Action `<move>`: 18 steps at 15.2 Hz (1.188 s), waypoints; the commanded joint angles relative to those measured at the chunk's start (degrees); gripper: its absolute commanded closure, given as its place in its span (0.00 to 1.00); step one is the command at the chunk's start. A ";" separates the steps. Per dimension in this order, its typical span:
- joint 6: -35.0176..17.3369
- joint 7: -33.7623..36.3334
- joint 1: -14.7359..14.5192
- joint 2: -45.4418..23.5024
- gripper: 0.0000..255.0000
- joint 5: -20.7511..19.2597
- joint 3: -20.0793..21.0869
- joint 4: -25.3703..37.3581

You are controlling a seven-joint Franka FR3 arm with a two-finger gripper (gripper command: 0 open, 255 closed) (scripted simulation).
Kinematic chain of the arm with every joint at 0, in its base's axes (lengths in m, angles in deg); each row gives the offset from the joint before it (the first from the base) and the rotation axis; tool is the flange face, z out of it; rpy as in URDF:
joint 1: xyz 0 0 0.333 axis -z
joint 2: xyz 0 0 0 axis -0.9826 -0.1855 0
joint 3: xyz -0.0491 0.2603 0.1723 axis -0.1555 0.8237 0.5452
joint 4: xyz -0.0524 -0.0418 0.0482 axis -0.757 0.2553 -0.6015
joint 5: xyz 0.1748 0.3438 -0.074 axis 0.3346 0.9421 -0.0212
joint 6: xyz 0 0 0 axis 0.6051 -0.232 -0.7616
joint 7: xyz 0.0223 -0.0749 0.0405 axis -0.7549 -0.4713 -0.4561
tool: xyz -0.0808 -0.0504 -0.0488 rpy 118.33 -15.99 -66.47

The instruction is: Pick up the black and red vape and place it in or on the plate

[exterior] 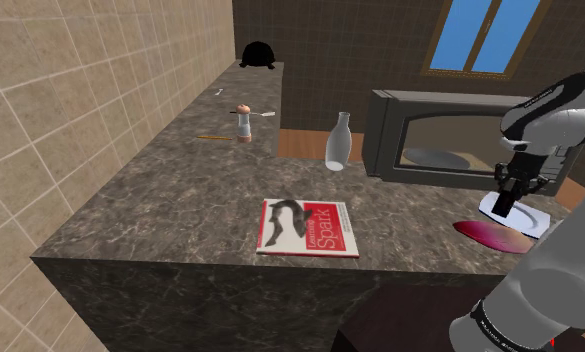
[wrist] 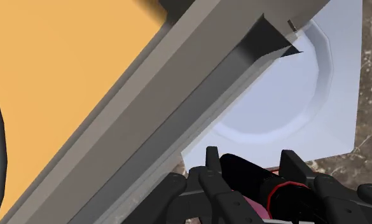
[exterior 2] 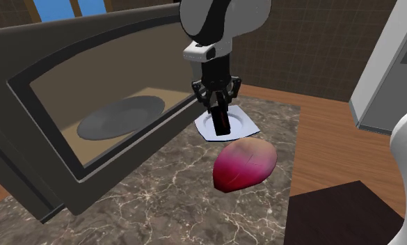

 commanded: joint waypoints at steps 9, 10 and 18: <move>-2.35 -21.60 12.70 -18.69 1.00 22.68 5.37 6.70; -2.93 -22.18 13.35 -19.41 1.00 23.58 6.10 6.54; -7.95 -24.16 21.63 -23.00 1.00 27.10 15.28 5.56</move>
